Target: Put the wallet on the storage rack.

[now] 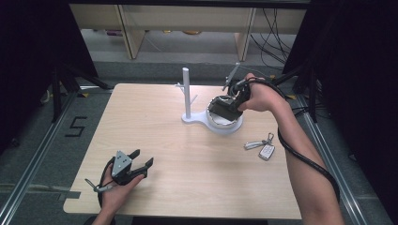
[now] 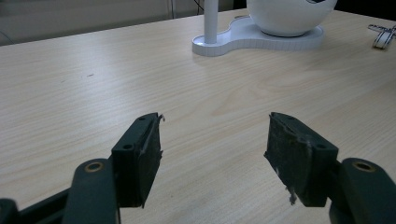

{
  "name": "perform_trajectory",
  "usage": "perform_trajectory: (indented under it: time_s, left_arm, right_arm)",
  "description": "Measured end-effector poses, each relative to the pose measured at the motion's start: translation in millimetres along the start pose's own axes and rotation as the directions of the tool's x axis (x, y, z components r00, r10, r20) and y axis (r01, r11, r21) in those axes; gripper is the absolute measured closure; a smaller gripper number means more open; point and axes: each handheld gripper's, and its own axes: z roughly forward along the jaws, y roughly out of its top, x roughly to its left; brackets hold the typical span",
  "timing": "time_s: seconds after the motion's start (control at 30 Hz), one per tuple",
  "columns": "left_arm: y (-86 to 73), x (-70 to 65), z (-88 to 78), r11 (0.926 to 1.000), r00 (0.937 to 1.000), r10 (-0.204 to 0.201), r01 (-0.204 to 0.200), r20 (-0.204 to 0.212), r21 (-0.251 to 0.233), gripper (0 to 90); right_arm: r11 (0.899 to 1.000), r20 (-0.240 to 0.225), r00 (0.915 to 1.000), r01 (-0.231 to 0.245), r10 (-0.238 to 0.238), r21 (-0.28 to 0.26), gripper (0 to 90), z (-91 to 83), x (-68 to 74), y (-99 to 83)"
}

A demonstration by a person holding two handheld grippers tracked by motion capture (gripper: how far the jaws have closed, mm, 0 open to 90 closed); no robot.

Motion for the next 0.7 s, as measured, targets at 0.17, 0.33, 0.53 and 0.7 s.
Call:
perform_trajectory:
  time_s: [0.17, 0.33, 0.53, 0.7]
  left_arm:
    - [0.1, 0.0, -0.1, 1.0000, 1.0000, 0.005, -0.005, 0.000, 0.003, 34.5]
    - [0.1, 0.0, 0.0, 1.0000, 1.0000, 0.005, -0.005, 0.001, 0.001, 34.6]
    - [0.1, -0.1, -0.1, 1.0000, 1.0000, 0.007, -0.007, 0.002, 0.001, 34.5]
    - [0.0, 0.0, -0.2, 1.0000, 1.0000, 0.005, -0.005, 0.001, 0.002, 34.5]
  right_arm:
    - [1.000, -0.022, 0.9995, -0.023, 0.023, 0.016, 81.0, 5.8, -1.5, -2.7]
    - [1.000, 0.005, 0.9997, -0.025, 0.025, -0.006, 78.8, 11.3, -6.0, -5.1]
    - [0.998, 0.135, 0.9893, -0.050, 0.055, -0.035, 73.6, 14.1, -10.9, -6.1]
    - [0.994, 0.236, 0.9681, -0.066, 0.085, -0.085, 71.0, 6.6, -17.4, -9.9]
